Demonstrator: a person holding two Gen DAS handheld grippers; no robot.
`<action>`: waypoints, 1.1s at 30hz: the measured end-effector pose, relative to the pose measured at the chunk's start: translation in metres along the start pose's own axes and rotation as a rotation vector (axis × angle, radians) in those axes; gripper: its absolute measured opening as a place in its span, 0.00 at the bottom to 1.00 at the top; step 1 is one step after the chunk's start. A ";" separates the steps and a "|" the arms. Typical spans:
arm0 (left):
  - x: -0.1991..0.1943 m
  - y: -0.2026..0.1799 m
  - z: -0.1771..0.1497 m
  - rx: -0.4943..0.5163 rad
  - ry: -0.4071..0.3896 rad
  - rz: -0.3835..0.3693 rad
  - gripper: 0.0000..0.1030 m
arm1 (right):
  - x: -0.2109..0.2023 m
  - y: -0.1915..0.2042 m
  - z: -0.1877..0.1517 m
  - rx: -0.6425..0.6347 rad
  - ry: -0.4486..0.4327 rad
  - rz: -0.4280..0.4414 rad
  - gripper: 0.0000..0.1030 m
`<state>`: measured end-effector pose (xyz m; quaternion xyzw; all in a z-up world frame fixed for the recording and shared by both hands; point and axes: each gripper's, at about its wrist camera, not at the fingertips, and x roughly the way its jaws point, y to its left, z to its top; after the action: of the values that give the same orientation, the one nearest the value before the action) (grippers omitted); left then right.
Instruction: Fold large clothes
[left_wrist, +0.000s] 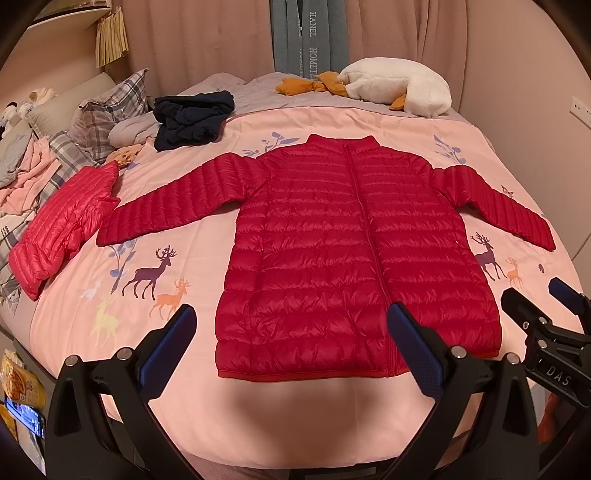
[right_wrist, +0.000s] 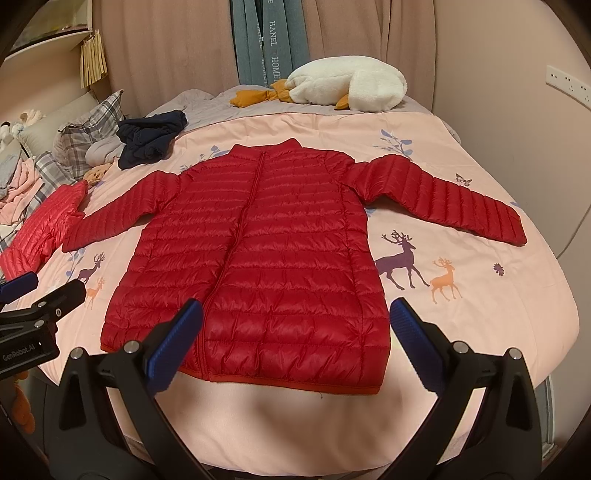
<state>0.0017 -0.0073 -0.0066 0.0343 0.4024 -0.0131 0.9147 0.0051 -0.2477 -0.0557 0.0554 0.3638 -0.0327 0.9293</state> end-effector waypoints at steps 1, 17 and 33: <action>0.000 0.000 0.000 0.001 0.001 0.000 0.99 | 0.000 -0.001 0.000 0.000 0.000 0.001 0.98; 0.000 -0.001 0.000 0.002 -0.001 0.002 0.99 | -0.001 -0.001 0.000 0.002 -0.004 0.002 0.98; 0.001 -0.001 -0.001 0.004 0.000 0.002 0.99 | -0.002 0.001 -0.003 0.003 -0.003 0.004 0.98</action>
<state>0.0014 -0.0086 -0.0084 0.0364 0.4025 -0.0128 0.9146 0.0019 -0.2468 -0.0564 0.0573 0.3625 -0.0316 0.9297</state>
